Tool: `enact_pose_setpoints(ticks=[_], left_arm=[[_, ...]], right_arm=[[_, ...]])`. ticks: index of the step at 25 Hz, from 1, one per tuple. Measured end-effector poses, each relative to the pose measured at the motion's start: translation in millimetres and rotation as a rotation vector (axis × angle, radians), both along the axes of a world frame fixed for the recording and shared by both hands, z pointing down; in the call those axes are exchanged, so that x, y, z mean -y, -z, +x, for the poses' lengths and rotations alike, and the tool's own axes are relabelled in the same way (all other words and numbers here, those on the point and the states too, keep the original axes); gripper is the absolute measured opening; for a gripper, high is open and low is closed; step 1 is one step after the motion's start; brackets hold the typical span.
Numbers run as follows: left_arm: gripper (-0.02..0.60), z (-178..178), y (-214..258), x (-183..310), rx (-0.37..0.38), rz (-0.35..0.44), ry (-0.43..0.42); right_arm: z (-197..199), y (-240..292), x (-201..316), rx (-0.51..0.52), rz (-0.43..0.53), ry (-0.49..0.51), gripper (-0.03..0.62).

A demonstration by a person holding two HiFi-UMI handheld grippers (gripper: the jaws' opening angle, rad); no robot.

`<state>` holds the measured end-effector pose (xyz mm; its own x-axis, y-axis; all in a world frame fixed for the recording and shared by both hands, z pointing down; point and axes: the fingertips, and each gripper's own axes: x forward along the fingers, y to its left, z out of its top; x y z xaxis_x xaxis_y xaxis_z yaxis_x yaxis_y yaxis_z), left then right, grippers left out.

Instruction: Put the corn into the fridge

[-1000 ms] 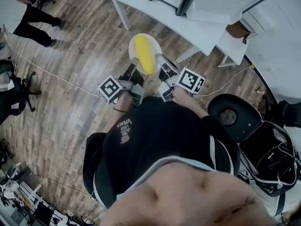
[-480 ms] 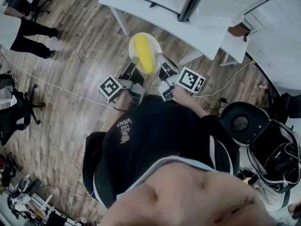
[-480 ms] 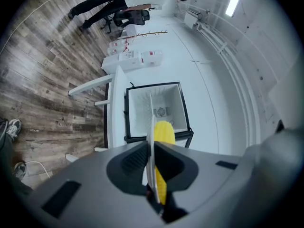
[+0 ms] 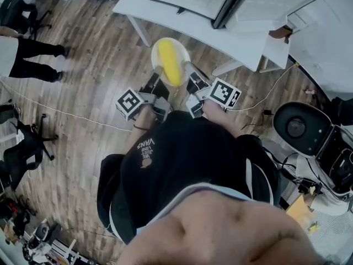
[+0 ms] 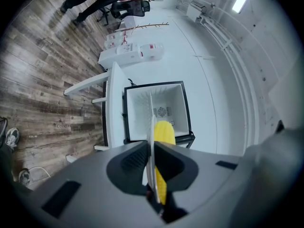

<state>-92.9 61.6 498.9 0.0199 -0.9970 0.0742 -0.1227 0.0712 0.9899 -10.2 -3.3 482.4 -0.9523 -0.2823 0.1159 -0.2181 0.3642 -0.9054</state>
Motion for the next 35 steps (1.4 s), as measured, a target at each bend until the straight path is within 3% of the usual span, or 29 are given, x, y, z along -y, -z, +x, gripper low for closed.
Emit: enact_pose_setpoints(ticks=[9, 16, 28, 35], left_arm=[[0.041, -37, 0, 6, 0.003, 0.013, -0.078], [0.040, -43, -8, 19, -0.011, 0.010, -0.111], [0.041, -67, -4, 69, -0.020, 0.019, -0.075], [0.041, -82, -10, 108, -0.020, -0.014, -0.053]], right_arm=[[-33, -1, -2, 0.010, 0.002, -0.070, 0.032], [-39, -6, 9, -0.001, 0.007, -0.100, 0.032], [-66, -6, 62, -0.010, 0.004, -0.059, 0.032], [-80, -9, 103, -0.022, -0.010, -0.042, 0.032]])
